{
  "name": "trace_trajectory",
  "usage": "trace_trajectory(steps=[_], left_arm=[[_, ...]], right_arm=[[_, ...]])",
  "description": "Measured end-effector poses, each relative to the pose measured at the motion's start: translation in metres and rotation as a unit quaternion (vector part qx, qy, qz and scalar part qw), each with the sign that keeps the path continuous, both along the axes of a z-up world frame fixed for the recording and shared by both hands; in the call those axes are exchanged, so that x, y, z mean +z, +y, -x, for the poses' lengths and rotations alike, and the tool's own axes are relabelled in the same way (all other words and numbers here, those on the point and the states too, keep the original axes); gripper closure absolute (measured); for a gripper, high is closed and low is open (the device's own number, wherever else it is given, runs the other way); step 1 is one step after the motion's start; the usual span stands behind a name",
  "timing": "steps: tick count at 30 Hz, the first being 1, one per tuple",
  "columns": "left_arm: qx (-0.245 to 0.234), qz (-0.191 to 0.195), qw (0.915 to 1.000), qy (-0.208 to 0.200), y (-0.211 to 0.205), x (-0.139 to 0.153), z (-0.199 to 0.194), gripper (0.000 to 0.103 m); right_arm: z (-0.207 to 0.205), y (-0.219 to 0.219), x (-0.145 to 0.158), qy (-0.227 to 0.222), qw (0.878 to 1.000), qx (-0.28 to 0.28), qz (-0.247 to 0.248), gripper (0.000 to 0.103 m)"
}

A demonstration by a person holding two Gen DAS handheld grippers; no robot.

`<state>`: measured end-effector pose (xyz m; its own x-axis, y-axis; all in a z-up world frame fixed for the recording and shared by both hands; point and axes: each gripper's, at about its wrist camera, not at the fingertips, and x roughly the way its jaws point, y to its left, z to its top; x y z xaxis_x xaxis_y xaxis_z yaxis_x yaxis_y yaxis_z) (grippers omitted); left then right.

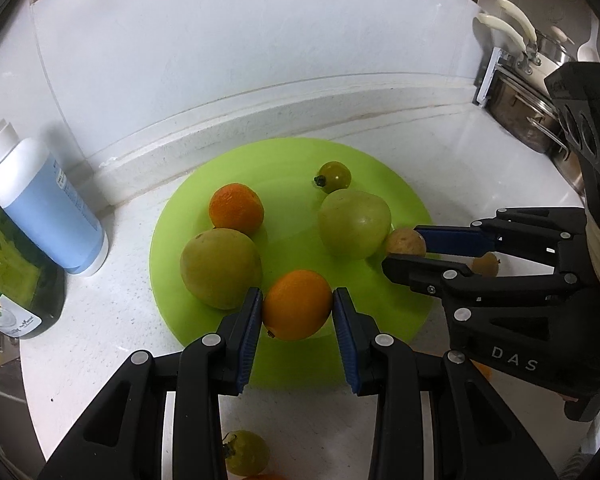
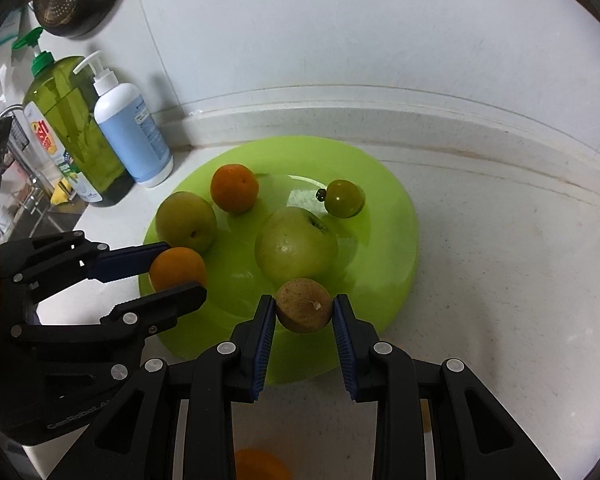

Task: Organize fruits
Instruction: 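Place the orange on the plate with left tool while right tool places kiwi, then lift both open tools away from the green plate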

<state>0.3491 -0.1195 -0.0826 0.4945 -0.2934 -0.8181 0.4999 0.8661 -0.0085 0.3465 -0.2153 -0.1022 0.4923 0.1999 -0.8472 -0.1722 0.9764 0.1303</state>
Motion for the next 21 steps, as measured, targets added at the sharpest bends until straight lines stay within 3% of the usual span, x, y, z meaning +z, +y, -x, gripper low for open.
trace_trajectory(steps=[4, 7, 21], left_arm=[[0.002, 0.000, 1.0000, -0.001, 0.002, 0.000, -0.001, 0.065], [0.007, -0.001, 0.9999, -0.009, 0.005, 0.004, 0.002, 0.062], [0.039, 0.019, 0.9978, -0.051, 0.040, 0.039, 0.047, 0.056]], right_arm=[[0.000, 0.000, -0.001, 0.000, 1.000, 0.001, -0.003, 0.072], [0.004, -0.001, 0.002, -0.005, 1.000, -0.001, -0.005, 0.065], [0.044, 0.005, 0.035, -0.047, 0.999, -0.011, -0.007, 0.065]])
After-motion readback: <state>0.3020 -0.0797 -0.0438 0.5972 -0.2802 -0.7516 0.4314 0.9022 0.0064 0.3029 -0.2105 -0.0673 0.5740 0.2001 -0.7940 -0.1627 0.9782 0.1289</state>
